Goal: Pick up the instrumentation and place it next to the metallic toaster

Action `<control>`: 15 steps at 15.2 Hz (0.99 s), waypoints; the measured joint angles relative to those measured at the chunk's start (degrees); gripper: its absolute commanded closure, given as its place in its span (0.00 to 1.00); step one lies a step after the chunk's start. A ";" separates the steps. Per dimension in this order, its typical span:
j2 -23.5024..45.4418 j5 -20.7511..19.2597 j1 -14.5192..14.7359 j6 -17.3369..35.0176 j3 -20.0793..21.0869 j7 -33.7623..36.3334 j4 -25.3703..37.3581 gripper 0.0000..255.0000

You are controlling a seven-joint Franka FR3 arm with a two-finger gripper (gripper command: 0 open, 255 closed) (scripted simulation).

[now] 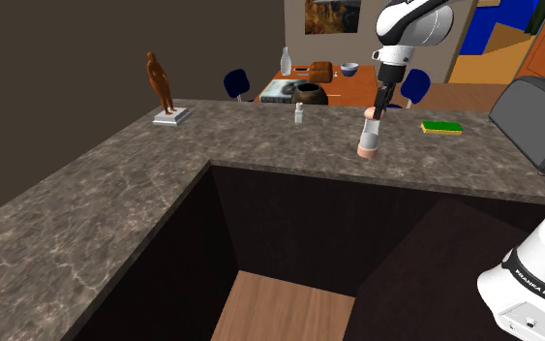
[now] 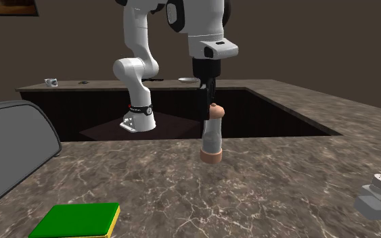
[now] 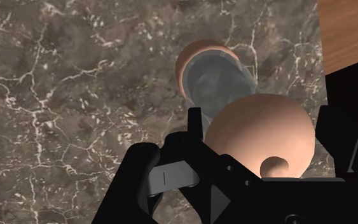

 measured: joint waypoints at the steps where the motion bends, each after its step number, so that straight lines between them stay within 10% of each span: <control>1: 0.00 0.00 0.00 -0.01 0.00 0.00 0.00 1.00; 15: -1.92 -1.16 0.07 -4.89 -0.10 1.36 3.23 1.00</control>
